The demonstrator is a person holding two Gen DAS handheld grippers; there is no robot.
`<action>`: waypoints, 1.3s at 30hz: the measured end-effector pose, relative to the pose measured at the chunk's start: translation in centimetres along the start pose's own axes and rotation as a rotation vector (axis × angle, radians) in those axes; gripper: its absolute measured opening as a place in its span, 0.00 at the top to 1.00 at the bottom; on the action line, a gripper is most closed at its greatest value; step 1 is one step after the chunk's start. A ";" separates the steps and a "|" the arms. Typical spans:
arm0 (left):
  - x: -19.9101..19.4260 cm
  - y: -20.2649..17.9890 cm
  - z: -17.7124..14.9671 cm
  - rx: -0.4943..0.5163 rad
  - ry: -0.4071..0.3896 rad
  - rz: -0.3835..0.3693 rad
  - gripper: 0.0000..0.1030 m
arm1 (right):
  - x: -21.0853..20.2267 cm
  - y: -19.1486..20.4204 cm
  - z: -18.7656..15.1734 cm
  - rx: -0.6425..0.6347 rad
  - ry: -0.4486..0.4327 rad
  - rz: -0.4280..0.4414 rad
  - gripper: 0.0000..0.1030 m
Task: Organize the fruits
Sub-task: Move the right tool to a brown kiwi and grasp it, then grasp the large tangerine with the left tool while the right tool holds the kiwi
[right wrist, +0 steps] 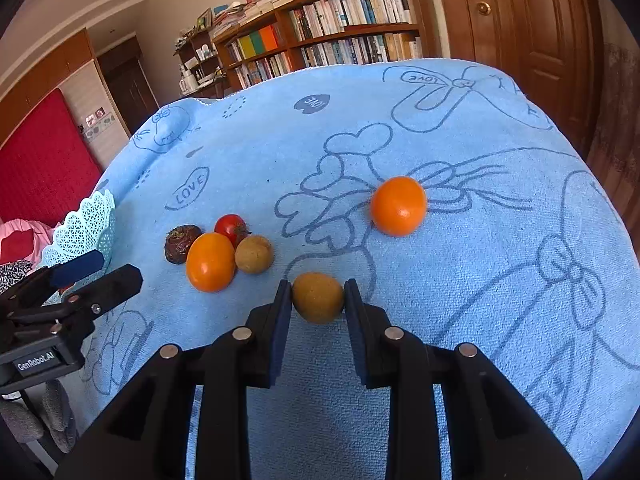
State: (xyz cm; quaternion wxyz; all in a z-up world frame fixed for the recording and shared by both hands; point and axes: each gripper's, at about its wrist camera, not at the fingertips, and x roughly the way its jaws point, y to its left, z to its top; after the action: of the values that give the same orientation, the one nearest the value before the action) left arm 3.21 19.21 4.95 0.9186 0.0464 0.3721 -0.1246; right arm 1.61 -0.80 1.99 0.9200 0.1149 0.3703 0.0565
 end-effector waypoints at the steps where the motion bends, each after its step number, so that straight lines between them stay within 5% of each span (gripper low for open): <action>1: 0.5 -0.3 0.1 0.004 0.011 -0.011 0.20 | 0.0 0.0 0.0 0.001 0.000 0.002 0.73; 7: 2.9 -1.6 0.4 0.013 0.068 -0.057 0.21 | 0.1 -0.1 -0.1 0.009 0.007 0.015 0.73; 16: 6.0 -2.2 0.5 -0.022 0.149 -0.132 0.37 | 0.2 -0.3 0.0 0.022 0.007 0.023 0.74; 22: 6.7 -2.9 1.1 -0.013 0.145 -0.125 0.38 | 0.2 -0.3 0.0 0.023 0.007 0.024 0.74; 30: 6.5 -3.1 1.2 -0.011 0.126 -0.139 0.63 | 0.2 -0.3 0.0 0.024 0.007 0.024 0.73; 39: 4.9 -3.0 0.5 -0.008 0.108 -0.138 0.63 | 0.1 -0.4 0.0 0.026 0.004 0.022 0.73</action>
State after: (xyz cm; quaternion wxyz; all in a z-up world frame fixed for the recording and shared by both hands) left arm 6.12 15.24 1.95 0.8867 0.0237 0.4238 -0.1833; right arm 1.68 -1.17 1.76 0.9172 0.1306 0.3714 0.0620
